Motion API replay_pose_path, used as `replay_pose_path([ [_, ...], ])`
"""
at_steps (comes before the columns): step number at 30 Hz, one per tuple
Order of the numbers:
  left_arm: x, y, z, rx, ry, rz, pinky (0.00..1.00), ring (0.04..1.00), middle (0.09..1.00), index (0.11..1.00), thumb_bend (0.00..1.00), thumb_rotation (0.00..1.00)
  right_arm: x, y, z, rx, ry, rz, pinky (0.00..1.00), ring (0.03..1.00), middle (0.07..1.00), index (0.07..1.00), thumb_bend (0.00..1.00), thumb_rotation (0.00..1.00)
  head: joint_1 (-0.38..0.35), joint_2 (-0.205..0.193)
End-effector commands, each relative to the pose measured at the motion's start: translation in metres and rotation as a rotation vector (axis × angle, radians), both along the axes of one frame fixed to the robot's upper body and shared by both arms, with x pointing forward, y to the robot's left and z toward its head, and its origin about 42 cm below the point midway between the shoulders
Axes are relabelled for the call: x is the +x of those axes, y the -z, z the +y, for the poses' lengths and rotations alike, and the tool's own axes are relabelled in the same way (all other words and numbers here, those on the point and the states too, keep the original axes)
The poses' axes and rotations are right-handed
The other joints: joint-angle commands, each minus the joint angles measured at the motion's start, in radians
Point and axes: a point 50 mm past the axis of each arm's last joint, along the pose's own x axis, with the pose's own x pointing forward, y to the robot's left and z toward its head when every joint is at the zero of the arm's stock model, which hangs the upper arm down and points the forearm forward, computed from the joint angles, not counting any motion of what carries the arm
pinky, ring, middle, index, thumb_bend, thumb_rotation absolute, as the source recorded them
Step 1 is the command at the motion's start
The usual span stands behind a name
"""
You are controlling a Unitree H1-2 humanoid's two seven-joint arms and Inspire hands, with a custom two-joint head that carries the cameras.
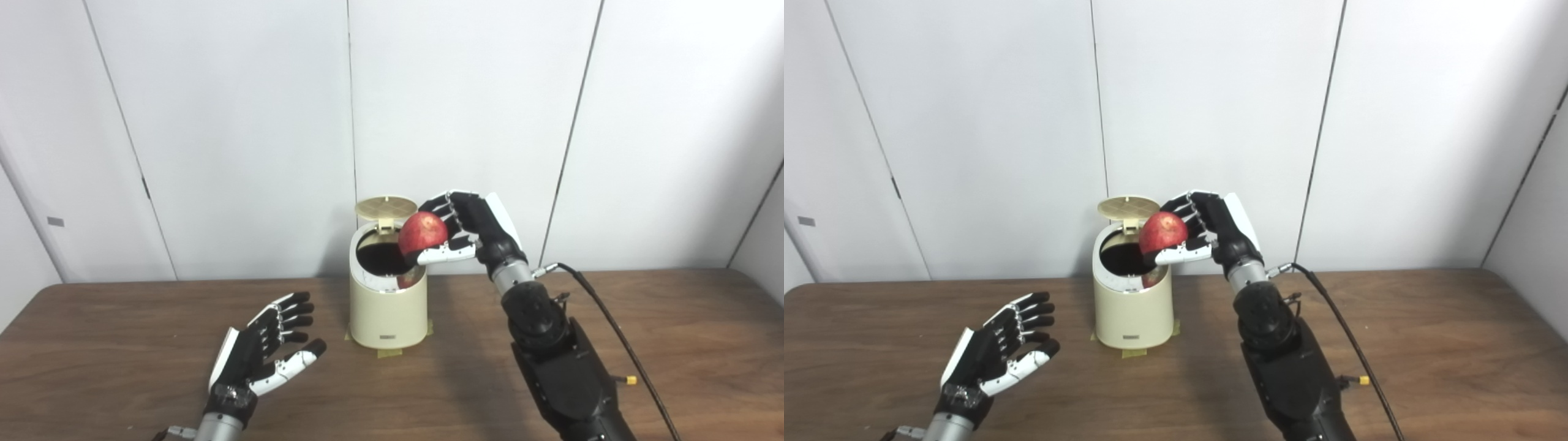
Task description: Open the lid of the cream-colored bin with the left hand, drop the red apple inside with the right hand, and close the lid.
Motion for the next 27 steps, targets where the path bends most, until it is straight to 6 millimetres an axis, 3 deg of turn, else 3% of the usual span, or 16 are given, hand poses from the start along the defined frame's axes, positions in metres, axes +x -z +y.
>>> replay_pose_path([
  [1, 0.01, -0.025, -0.007, -0.004, 0.006, -0.093, 0.69, 0.765, 0.789, 0.819, 0.77, 0.3, 0.008, -0.037, 0.008, 0.015, -0.017, -0.118, 0.42, 0.43, 0.437, 0.529, 0.52, 0.0, 0.004, 0.001],
  [7, 0.01, -0.025, -0.01, -0.007, 0.003, -0.089, 0.71, 0.77, 0.789, 0.82, 0.77, 0.29, 0.009, -0.035, 0.016, 0.02, -0.02, -0.098, 0.41, 0.426, 0.431, 0.534, 0.52, 0.0, 0.014, 0.004],
  [11, 0.01, -0.025, -0.011, -0.001, 0.0, -0.091, 0.69, 0.763, 0.789, 0.822, 0.76, 0.29, 0.009, -0.033, 0.024, 0.023, -0.037, -0.09, 0.34, 0.38, 0.425, 0.531, 0.52, 0.0, 0.017, 0.004],
  [27, 0.01, -0.027, -0.017, -0.017, 0.005, -0.088, 0.7, 0.768, 0.79, 0.826, 0.75, 0.27, 0.006, -0.025, 0.051, 0.078, -0.086, -0.07, 0.36, 0.42, 0.438, 0.533, 0.52, 0.0, 0.036, 0.007],
])
